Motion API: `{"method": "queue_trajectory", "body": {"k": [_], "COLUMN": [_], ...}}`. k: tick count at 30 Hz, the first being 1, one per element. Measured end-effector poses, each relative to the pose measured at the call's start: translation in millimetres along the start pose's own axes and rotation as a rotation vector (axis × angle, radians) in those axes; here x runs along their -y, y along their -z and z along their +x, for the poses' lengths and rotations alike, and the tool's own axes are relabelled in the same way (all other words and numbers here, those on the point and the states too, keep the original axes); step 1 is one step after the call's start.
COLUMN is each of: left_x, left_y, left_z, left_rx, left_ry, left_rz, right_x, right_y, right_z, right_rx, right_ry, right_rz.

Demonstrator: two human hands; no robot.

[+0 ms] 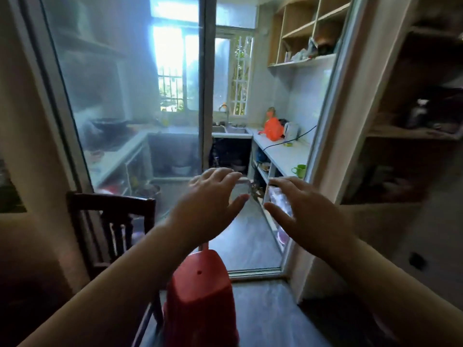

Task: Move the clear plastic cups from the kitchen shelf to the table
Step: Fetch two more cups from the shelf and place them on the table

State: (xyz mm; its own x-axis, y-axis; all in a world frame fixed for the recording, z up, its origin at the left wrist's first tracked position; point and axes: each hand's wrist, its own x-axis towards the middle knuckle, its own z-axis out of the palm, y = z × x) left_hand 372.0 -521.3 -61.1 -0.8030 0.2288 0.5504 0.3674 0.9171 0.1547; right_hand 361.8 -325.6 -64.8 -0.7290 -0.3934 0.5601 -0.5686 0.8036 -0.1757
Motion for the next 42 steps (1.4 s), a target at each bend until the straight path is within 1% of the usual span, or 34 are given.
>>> {"method": "queue_trajectory", "body": {"k": [4,9,12,14,17,20,24,27,31,35,37,39,42], "left_x": [-104,-200,-247,-272,-300,-315,-326,-332,-324,-305,-304,-307,-314], "left_y": [-50,-92,-101,-112,-138,-167,-202,-231,-259,-282,-299,-316,-332], "left_z": [47,91,120,135,150,170,217,257,324,392,414,435,472], "left_rx": [0.02,0.065,0.041,0.028,0.067,0.077,0.027,-0.002,-0.003,-0.058,-0.038,0.003,-0.003], "left_ry": [-0.114,-0.243,-0.313,-0.348,-0.386,-0.403,-0.407,-0.408,-0.384,-0.315,-0.316,-0.331,-0.326], "left_rz": [-0.068,-0.114,-0.186,-0.228,-0.241,-0.247,-0.275,-0.287,-0.28,-0.247,-0.221,-0.186,-0.159], "right_x": [-99,-182,-219,-240,-271,-301,-349,-390,-449,-502,-524,-547,-586], "right_y": [61,125,161,178,187,185,180,177,172,153,134,117,113], "right_z": [-54,-109,-128,-140,-157,-165,-150,-123,-65,-14,-2,6,25], "right_rx": [-0.072,-0.109,-0.157,-0.195,-0.216,-0.215,-0.235,-0.241,-0.202,-0.219,-0.218,-0.176,-0.151], "right_ry": [-0.103,-0.239,-0.319,-0.356,-0.426,-0.479,-0.482,-0.454,-0.412,-0.363,-0.36,-0.359,-0.34], "right_rz": [-0.089,-0.147,-0.154,-0.202,-0.209,-0.215,-0.26,-0.304,-0.33,-0.293,-0.234,-0.181,-0.188]}}
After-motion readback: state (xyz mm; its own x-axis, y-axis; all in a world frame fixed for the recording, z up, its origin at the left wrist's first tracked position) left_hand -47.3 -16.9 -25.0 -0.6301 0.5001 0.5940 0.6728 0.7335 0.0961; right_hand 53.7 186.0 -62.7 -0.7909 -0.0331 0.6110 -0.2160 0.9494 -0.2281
